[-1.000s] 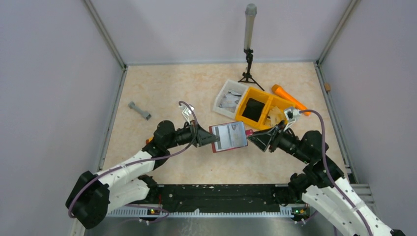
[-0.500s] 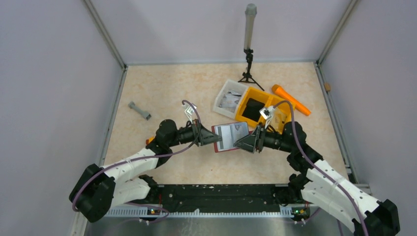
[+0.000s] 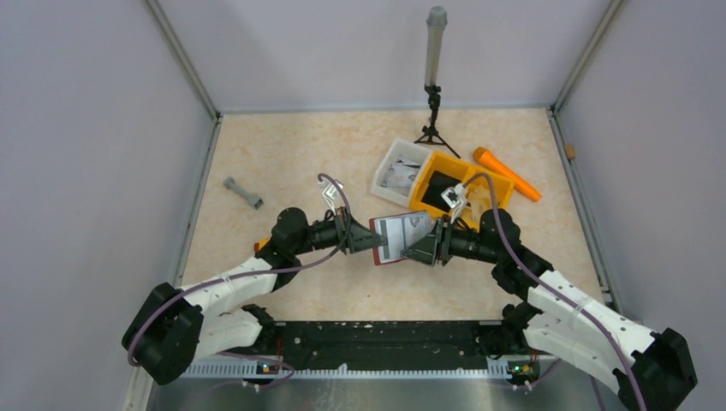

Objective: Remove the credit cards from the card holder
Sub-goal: Remove the credit card from the card holder.

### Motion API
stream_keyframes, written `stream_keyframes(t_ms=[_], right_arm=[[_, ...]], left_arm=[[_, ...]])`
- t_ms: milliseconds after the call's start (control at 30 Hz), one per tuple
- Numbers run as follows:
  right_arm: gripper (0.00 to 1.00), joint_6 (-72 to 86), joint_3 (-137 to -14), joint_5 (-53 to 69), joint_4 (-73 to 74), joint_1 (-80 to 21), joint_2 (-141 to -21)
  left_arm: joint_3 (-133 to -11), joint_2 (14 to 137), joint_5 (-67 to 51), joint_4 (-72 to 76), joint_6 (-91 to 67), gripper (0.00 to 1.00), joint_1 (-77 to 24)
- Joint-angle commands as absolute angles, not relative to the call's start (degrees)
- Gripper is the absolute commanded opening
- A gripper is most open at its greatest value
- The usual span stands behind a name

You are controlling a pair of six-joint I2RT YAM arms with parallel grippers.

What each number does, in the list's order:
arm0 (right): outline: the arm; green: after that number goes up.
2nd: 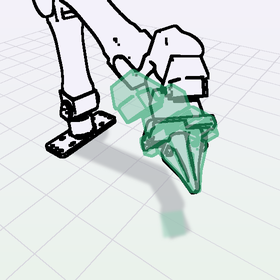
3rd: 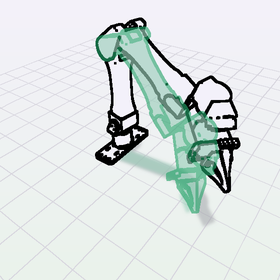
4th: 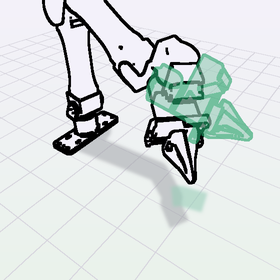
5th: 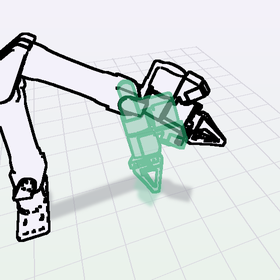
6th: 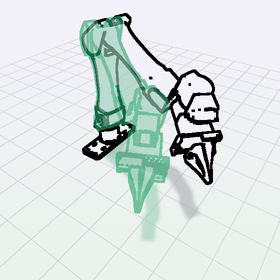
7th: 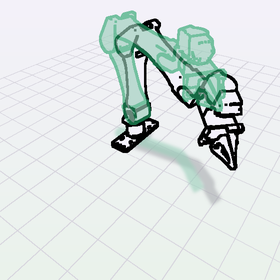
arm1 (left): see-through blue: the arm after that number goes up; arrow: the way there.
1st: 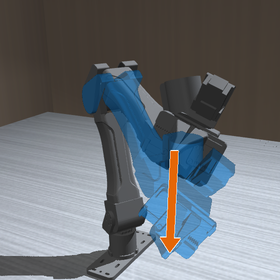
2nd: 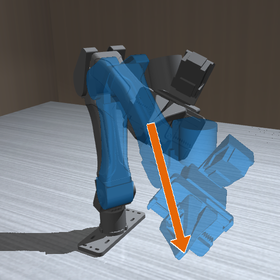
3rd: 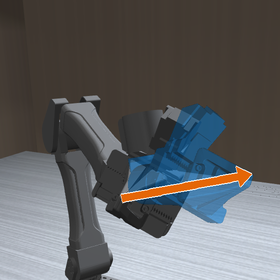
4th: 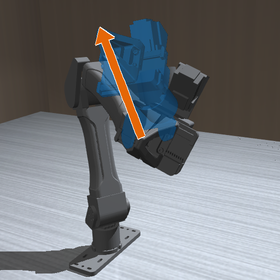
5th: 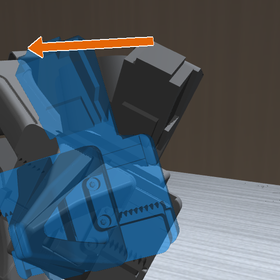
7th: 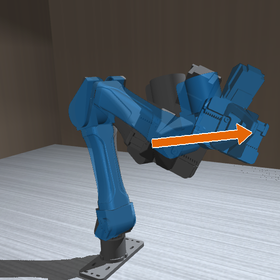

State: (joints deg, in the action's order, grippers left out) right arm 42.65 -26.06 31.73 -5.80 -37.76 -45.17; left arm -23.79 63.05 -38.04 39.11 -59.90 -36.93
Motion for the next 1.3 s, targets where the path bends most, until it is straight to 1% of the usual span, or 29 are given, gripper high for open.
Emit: stream_keyframes(t_ms=[0, 133, 267, 433, 533, 600, 633, 700, 733, 800, 1000, 1033, 1067, 1100, 1267], right_arm=[[0.35, 43.7, -27.6, 30.1, -10.2, -38.3, -44.9], [0.25, 46.8, -25.8, 30.8, -16.1, -38.3, -43.2], [0.23, 49.1, -24.6, 30.5, -19.7, -38.2, -41.2], [0.22, 52.2, -23.1, 30.3, -24.5, -38.2, -40.2], [0.17, 54.1, -22.3, 29.8, -26.6, -38.2, -39.9], [0.15, 55.5, -21.0, 29.1, -29.0, -38.1, -39.3], [0.13, 56.0, -20.8, 28.7, -29.5, -38.1, -38.9], [0.04, 56.6, -20.6, 27.7, -29.5, -38.1, -38.2], [0.02, 56.8, -20.5, 27.4, -29.4, -38.1, -37.8], [0.00, 57.4, -20.2, 26.8, -29.7, -38.1, -37.1], [0.00, 57.6, -20.0, 26.0, -28.4, -38.1, -36.1], [0.00, 57.7, -20.0, 26.0, -28.2, -38.1, -36.1], [0.00, 57.7, -19.9, 25.9, -28.0, -38.1, -36.0], [0.00, 57.7, -19.8, 25.8, -28.0, -38.1, -35.9], [0.00, 57.7, -19.6, 25.7, -27.6, -38.1, -35.7]], left_arm=[[-24.5, 63.7, -42.4, 49.9, -62.9, 0.00, -37.3], [-24.5, 64.3, -44.0, 51.7, -63.9, 0.00, -37.3], [-24.3, 64.2, -44.8, 53.4, -64.8, 0.00, -37.3], [-24.0, 64.0, -46.0, 56.4, -66.5, 0.00, -37.3], [-23.9, 63.7, -46.3, 57.2, -66.9, 0.00, -37.3], [-23.7, 63.5, -46.1, 57.3, -67.0, 0.00, -37.4], [-23.7, 63.5, -46.0, 57.4, -67.0, 0.00, -37.4], [-23.6, 63.4, -46.1, 58.0, -67.5, 0.00, -37.3], [-23.6, 63.3, -46.1, 58.4, -67.7, 0.00, -37.3], [-23.6, 63.1, -46.2, 58.6, -68.0, 0.04, -37.4], [-23.4, 62.5, -46.1, 58.9, -68.2, 0.29, -37.3], [-23.3, 62.4, -46.1, 59.2, -68.3, 0.30, -37.3], [-23.2, 62.4, -46.1, 59.6, -68.5, 0.29, -37.3], [-23.1, 62.4, -46.2, 60.1, -68.7, 0.26, -37.4], [-22.8, 62.7, -46.3, 61.8, -69.5, 0.03, -37.3]])
